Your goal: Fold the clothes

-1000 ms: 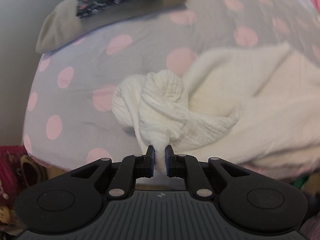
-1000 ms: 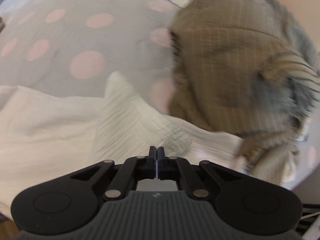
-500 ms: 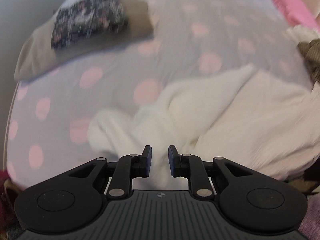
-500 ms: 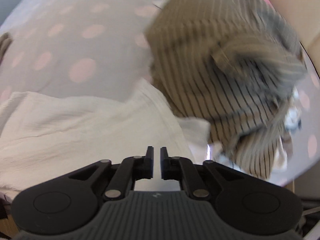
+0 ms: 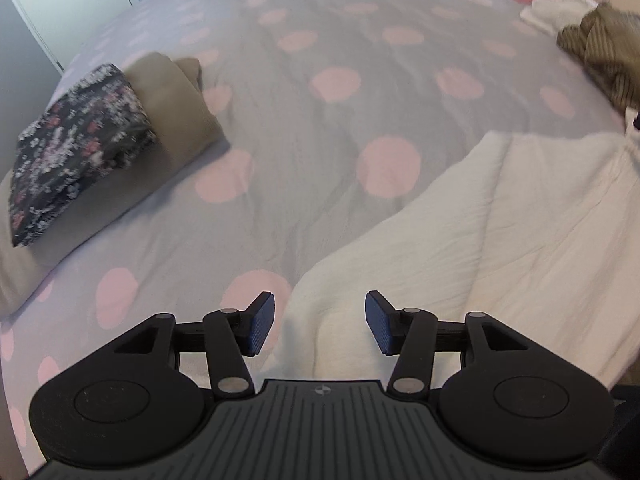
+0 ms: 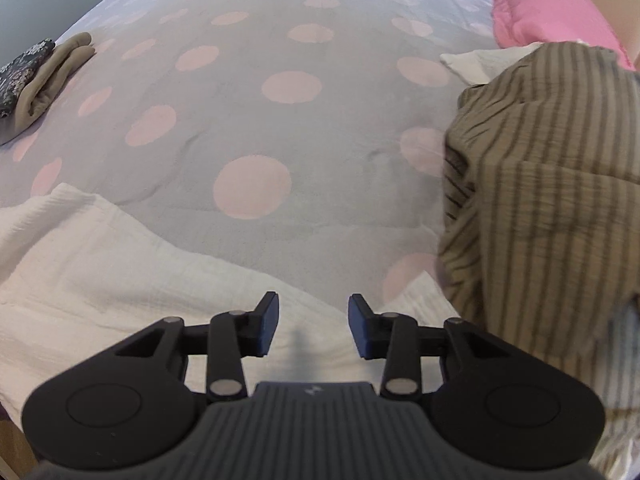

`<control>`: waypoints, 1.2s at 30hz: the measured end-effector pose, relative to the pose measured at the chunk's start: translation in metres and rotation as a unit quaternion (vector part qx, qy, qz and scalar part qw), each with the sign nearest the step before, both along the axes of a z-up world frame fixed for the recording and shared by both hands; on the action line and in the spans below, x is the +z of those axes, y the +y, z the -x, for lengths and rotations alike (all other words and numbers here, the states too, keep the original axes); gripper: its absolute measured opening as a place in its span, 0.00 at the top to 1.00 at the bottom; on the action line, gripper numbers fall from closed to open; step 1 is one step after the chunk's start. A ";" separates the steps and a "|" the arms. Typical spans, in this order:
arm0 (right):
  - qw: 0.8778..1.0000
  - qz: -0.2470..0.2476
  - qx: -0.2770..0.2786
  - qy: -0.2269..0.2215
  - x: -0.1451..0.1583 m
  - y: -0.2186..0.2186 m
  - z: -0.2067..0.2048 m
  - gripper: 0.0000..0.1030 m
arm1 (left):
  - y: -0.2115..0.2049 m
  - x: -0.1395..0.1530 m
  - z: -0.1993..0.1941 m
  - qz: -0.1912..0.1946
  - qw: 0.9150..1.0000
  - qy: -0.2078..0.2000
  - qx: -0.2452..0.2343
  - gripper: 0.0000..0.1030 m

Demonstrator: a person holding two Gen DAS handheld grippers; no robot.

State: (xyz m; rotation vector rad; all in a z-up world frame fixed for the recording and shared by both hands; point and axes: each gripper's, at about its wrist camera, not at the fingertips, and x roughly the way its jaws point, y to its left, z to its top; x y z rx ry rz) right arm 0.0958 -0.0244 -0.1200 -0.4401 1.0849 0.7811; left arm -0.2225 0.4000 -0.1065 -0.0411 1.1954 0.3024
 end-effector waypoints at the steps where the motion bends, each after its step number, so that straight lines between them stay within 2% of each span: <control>1: 1.000 0.004 0.011 0.004 -0.007 0.004 -0.002 0.59 | 0.004 -0.008 -0.001 0.008 1.000 0.009 0.005 0.53; 3: 0.999 0.011 0.038 0.004 -0.019 0.012 -0.002 0.59 | 0.010 -0.023 -0.001 0.023 0.999 0.025 0.014 0.53; 6: 0.997 0.016 0.076 0.006 -0.033 0.022 -0.003 0.51 | 0.017 -0.039 0.000 0.044 0.998 0.038 0.020 0.53; 10: 0.994 0.033 0.101 -0.004 -0.050 0.031 -0.002 0.51 | 0.025 -0.052 -0.002 0.070 0.996 0.048 0.040 0.53; 12: 0.994 0.032 0.107 -0.010 -0.048 0.033 0.001 0.63 | 0.026 -0.054 -0.003 0.080 0.995 0.050 0.046 0.55; 14: 0.993 0.032 0.114 -0.011 -0.046 0.035 0.005 0.92 | 0.024 -0.053 -0.005 0.089 0.994 0.052 0.047 0.67; 17: 0.990 0.043 0.133 -0.032 -0.045 0.038 0.017 0.98 | 0.019 -0.049 -0.007 0.079 0.994 0.055 0.047 0.82; 19: 0.988 0.045 0.137 -0.049 -0.041 0.039 0.023 0.98 | 0.021 -0.037 0.000 0.069 0.995 0.038 0.064 0.89; 26: 0.991 -0.023 0.058 -0.114 0.015 0.028 0.023 0.99 | 0.032 0.006 0.023 0.038 0.991 -0.024 0.127 0.93; 32: 0.982 -0.070 0.048 -0.169 0.064 0.044 0.031 0.99 | 0.056 0.054 0.040 0.011 0.976 -0.110 0.186 0.94; 36: 0.977 -0.087 0.048 -0.188 0.087 0.087 0.014 0.99 | 0.071 0.076 0.032 -0.025 0.966 -0.151 0.209 0.94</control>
